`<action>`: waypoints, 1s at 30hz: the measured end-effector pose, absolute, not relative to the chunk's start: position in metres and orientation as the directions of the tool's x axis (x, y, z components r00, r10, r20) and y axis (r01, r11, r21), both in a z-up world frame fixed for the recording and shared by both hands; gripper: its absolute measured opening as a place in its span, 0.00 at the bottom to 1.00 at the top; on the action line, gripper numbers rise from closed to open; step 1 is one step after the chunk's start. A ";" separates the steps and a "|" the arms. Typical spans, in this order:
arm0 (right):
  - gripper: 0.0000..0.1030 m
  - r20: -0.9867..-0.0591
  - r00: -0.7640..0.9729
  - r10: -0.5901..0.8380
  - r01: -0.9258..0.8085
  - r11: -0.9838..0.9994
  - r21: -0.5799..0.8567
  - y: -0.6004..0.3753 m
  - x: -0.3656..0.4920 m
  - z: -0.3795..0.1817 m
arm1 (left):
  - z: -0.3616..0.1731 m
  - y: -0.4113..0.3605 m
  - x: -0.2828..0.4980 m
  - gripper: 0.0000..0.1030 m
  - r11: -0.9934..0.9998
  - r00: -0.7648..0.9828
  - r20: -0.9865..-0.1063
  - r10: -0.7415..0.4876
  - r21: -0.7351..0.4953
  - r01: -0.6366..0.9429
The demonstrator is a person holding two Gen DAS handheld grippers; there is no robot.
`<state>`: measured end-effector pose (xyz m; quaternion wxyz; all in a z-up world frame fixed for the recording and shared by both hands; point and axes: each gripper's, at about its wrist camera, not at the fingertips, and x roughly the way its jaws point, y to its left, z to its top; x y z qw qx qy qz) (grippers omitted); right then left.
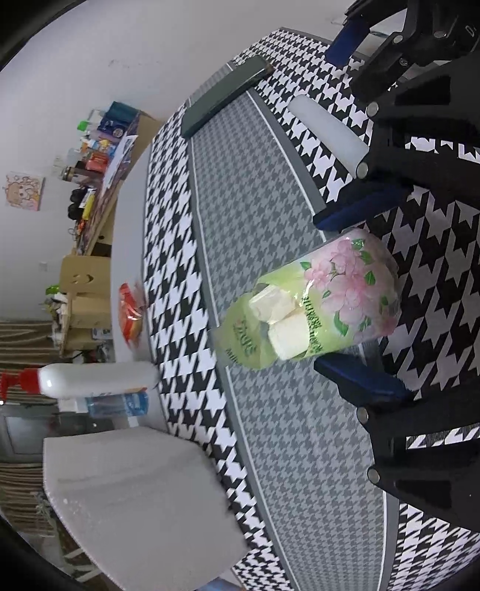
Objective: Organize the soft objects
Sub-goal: 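Close the left gripper on the green floral tissue packet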
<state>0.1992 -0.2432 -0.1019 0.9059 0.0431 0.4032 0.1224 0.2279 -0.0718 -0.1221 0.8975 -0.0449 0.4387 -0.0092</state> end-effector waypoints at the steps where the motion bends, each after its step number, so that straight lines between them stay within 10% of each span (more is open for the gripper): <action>1: 0.82 -0.721 0.643 0.257 -0.185 0.966 0.179 -0.244 0.199 -0.103 | -0.122 -0.073 0.228 0.63 0.997 0.620 -0.783 -0.047 -0.078 -0.023; 11: 0.82 -0.739 0.626 0.251 -0.171 0.968 0.184 -0.244 0.201 -0.110 | -0.123 -0.075 0.229 0.36 0.998 0.641 -0.765 -0.060 -0.067 0.013; 30: 0.82 -0.760 0.608 0.229 -0.070 0.969 0.236 -0.226 0.210 -0.113 | -0.094 -0.052 0.199 0.33 0.996 0.717 -0.692 -0.084 -0.078 0.042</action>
